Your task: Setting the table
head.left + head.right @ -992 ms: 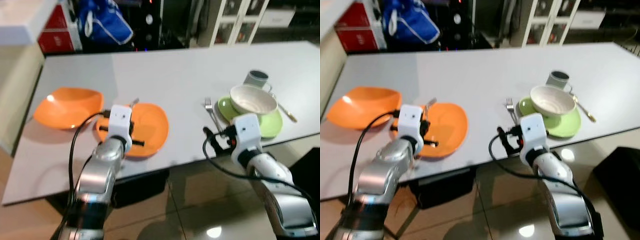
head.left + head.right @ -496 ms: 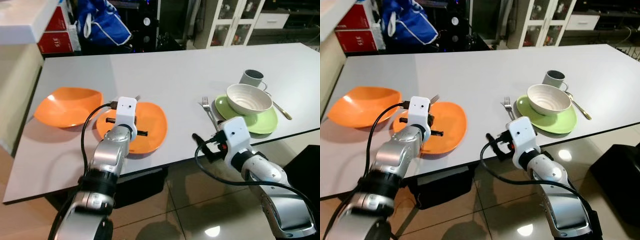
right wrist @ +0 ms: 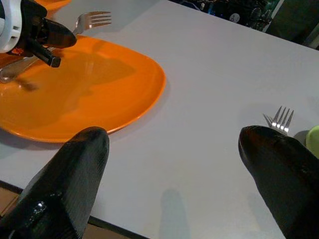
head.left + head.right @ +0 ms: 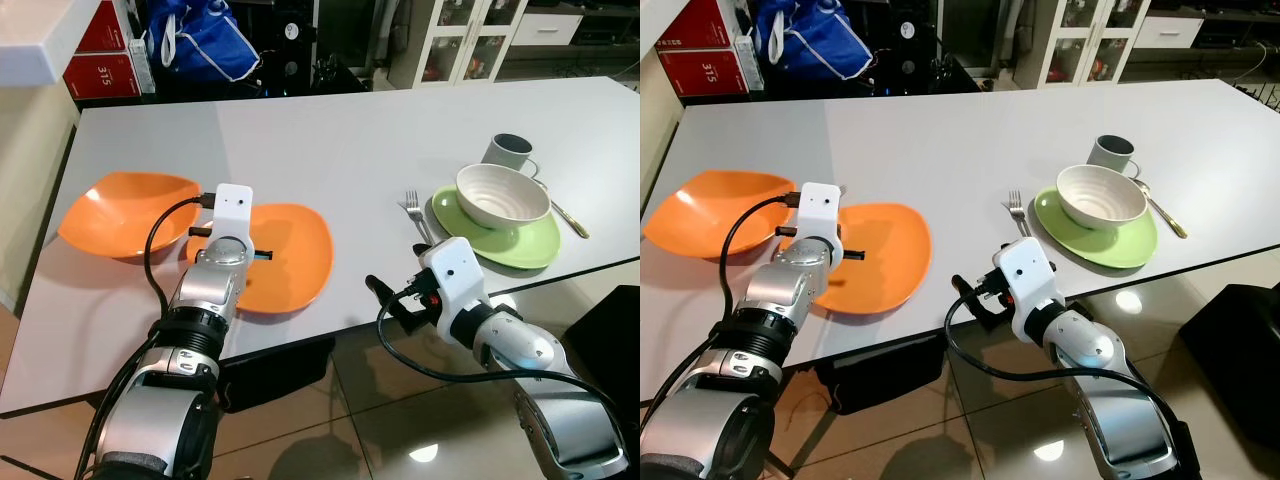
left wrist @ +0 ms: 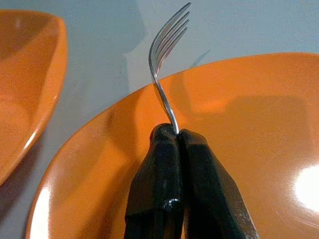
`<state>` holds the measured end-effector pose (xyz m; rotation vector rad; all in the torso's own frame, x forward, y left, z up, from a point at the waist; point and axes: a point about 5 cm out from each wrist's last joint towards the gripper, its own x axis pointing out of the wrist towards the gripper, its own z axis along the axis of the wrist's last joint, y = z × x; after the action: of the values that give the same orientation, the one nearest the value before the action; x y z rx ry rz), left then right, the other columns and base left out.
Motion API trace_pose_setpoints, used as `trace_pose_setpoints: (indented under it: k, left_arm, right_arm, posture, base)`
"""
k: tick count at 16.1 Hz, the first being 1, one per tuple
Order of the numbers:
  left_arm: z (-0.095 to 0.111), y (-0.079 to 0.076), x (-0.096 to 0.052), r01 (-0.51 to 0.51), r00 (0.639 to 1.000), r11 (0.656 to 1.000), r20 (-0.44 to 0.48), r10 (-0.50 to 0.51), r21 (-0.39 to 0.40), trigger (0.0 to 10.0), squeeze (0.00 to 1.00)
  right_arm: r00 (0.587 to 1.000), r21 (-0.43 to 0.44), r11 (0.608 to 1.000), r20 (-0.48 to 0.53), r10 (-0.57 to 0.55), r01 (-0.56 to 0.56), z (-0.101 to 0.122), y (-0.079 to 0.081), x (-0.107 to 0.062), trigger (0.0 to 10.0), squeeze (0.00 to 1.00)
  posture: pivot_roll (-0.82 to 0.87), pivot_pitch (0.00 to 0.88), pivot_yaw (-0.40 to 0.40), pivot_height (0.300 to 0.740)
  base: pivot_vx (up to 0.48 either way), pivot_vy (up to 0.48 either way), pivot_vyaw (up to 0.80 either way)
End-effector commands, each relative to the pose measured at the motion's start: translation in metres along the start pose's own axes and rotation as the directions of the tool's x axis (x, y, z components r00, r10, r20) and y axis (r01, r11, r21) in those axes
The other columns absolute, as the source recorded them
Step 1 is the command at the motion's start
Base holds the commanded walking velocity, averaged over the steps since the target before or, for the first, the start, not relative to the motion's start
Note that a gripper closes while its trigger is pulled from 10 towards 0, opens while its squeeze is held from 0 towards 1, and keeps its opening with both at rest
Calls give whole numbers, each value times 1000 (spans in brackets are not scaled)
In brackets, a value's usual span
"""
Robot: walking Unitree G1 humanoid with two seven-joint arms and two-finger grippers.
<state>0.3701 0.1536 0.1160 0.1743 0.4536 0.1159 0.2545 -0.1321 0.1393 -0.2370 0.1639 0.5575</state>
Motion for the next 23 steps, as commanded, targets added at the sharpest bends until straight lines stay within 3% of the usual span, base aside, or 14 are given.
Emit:
trace_pose_setpoints:
  k: [1, 8, 9, 17, 19, 23]
  left_arm:
    - [-1, 2, 1, -22, 999, 1000, -26, 22, 8, 10000, 0]
    - [-6, 0, 0, -4, 997, 1000, -80, 4, -8, 10000, 20]
    - [-6, 1, 0, -2, 997, 1000, -83, 1, -13, 10000, 988]
    - [-6, 2, 0, 6, 996, 1000, -90, -7, -20, 10000, 1000]
    - [-4, 4, 1, 1, 997, 1000, -82, -3, -16, 10000, 1000]
    - [-3, 6, 1, -6, 997, 1000, -75, 5, -14, 10000, 1000]
  right_arm:
    - [1000, -10, 1000, -5, 11, -11, 1, -2, -2, 10000, 0]
    - [999, -11, 999, -7, 41, -41, 1, 2, 0, 10000, 0]
    - [999, -12, 999, -7, 41, -41, 2, 1, 0, 10000, 0]
    - [998, 25, 998, 32, 63, -64, 5, 3, -1, 10000, 0]
    - [986, 86, 985, 90, 144, -151, 11, 6, -4, 10000, 0]
    - [970, 105, 968, 107, 219, -230, 13, 13, -7, 10000, 0]
  posture:
    - [-46, 0, -61, 740]
    - [-40, 0, -67, 740]
    - [-40, 0, -67, 740]
    - [-42, 0, -65, 740]
    - [-41, 0, -65, 740]
    - [-40, 0, -64, 740]
  base:
    - [0, 0, 0]
    - [0, 0, 0]
    - [0, 0, 0]
    - [0, 0, 0]
    - [0, 0, 0]
    - [0, 0, 0]
